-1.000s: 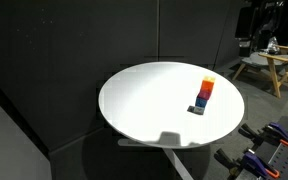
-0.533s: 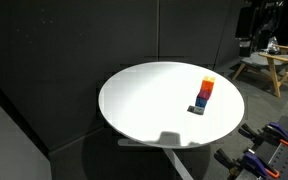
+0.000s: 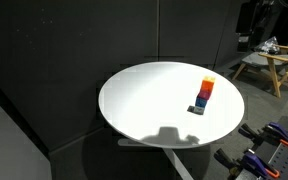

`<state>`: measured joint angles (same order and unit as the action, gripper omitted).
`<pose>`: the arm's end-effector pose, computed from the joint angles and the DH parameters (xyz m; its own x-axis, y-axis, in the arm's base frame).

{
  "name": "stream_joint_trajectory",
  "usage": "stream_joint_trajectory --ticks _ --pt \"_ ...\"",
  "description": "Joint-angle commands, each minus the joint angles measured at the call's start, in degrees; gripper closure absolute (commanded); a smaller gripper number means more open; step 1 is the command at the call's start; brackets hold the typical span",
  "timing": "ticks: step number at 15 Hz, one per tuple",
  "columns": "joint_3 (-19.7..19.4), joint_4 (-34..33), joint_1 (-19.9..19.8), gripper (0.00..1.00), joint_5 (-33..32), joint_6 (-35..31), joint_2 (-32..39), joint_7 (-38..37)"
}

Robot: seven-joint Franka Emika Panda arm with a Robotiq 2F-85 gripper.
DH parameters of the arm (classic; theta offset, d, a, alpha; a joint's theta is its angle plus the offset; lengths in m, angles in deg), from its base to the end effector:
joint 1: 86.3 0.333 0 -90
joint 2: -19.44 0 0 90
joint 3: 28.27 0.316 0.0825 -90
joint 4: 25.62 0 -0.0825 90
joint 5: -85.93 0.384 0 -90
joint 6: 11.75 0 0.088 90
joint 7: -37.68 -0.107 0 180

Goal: Put the orange block on the table

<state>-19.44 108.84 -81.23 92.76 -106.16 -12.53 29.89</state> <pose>0.3539 0.1069 0.5211 0.9871 0.0602 -0.1485 0.0586 -0.9982 -0.0149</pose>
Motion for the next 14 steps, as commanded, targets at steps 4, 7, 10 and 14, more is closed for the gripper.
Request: stream_joint_trajectory --ticks 4,7,10,14 --pt "-3.2 -3.1 -1.0 0.0 -3.9 -5.9 3.4 5.2" --pt "-4.7 -4.3 -1.8 0.0 -3.8 -9.9 5.4 4.9" --pt "-5.7 -5.2 -2.4 0.0 -3.4 -14.0 7.8 4.6" --pt "-6.3 -6.7 -3.3 0.0 -4.3 -17.0 11.6 4.2"
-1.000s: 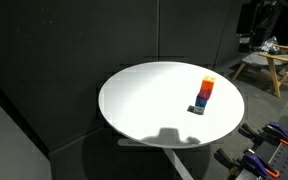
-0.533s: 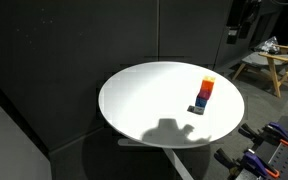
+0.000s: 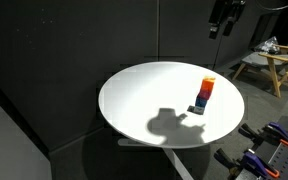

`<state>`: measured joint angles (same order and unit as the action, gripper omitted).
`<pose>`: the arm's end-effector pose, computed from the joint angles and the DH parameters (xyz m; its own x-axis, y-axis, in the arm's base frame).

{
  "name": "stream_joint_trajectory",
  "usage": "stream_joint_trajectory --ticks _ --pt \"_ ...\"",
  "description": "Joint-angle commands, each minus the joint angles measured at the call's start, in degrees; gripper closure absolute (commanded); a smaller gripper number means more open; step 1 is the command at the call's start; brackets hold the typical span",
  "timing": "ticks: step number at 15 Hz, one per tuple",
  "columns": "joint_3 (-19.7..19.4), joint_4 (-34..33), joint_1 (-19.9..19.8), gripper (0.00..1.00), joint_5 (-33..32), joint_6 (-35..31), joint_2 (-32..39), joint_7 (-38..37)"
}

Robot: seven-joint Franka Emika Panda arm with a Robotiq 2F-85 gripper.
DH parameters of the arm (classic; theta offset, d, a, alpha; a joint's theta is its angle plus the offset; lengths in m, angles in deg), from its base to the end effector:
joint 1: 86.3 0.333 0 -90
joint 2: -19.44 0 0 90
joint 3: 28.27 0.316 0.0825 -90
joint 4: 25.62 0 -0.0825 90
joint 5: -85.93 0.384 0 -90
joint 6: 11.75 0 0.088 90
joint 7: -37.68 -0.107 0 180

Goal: Put the orange block on the table

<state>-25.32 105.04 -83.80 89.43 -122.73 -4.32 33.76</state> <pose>0.4326 0.0475 0.5221 0.9977 0.0018 0.0677 0.0047 -0.9991 -0.0424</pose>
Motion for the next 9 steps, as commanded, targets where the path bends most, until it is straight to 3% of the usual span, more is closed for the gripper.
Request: stream_joint_trajectory --ticks 1,9 --pt "-0.5 -3.4 -1.0 0.0 -1.2 -0.4 4.4 0.2" --pt "-1.2 -7.1 -2.3 0.0 -4.6 0.2 12.4 0.4"
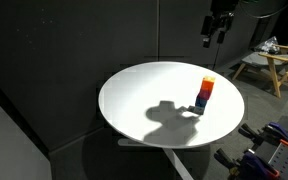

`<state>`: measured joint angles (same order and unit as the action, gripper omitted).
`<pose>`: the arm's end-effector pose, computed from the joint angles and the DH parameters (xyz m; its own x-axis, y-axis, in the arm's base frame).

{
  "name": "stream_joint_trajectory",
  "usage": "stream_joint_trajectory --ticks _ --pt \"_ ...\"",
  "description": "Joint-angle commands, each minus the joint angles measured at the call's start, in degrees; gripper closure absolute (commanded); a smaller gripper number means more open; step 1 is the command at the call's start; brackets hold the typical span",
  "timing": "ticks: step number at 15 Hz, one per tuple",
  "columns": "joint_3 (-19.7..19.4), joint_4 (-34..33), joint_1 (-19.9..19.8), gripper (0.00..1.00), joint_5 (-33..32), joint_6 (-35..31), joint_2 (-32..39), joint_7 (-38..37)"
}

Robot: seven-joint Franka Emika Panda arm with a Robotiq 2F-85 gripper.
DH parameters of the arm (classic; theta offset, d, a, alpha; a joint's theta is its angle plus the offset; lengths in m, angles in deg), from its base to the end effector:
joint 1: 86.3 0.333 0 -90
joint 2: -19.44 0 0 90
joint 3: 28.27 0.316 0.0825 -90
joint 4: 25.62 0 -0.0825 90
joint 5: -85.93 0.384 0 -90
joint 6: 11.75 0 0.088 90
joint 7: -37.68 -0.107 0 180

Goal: Put the orange block on the table

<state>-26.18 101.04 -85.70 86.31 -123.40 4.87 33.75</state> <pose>0.4738 0.0235 0.4839 0.9997 -0.0253 -0.0076 -0.0253 -0.9997 0.0036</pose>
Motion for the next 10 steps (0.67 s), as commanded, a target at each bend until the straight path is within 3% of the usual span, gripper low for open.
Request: stream_joint_trajectory --ticks 1,10 --pt "-0.4 -3.5 -0.4 0.0 -1.7 0.9 4.0 0.5" --pt "-0.7 -3.7 0.0 0.0 -1.2 0.2 5.5 0.0"
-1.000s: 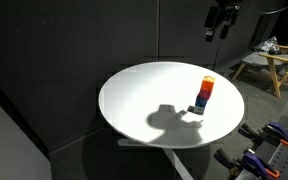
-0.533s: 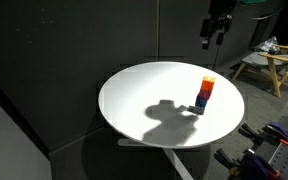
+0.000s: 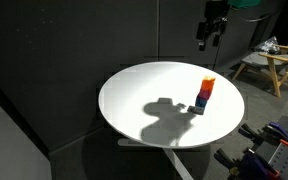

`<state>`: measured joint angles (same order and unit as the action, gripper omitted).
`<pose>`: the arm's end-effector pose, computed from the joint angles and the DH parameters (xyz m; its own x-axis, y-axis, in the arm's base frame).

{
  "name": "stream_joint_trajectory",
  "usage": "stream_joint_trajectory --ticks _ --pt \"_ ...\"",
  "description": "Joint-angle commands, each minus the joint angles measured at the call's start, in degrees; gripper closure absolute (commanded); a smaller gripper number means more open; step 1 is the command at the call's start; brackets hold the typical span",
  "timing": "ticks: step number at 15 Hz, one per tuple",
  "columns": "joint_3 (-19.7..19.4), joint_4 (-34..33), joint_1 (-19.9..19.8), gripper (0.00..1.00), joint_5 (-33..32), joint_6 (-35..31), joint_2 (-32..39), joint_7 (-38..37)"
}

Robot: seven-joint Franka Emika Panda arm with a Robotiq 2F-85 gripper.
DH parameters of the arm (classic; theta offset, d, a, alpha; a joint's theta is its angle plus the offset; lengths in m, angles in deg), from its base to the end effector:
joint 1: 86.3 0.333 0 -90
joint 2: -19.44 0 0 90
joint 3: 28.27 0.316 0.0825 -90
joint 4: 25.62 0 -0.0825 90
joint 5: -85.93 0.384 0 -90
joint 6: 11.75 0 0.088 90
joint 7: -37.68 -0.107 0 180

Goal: Put the orange block on the table

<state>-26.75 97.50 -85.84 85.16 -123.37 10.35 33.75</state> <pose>0.4990 0.0167 0.4664 0.9987 -0.0296 -0.0409 -0.0288 -0.9994 0.0193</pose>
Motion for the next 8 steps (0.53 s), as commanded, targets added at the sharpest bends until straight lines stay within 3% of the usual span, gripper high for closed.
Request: stream_joint_trajectory --ticks 1,8 --pt "-0.1 -0.2 0.1 0.0 0.0 0.2 0.0 0.0" --pt "-0.2 -1.2 -0.1 0.0 -0.3 -0.2 1.3 0.3"
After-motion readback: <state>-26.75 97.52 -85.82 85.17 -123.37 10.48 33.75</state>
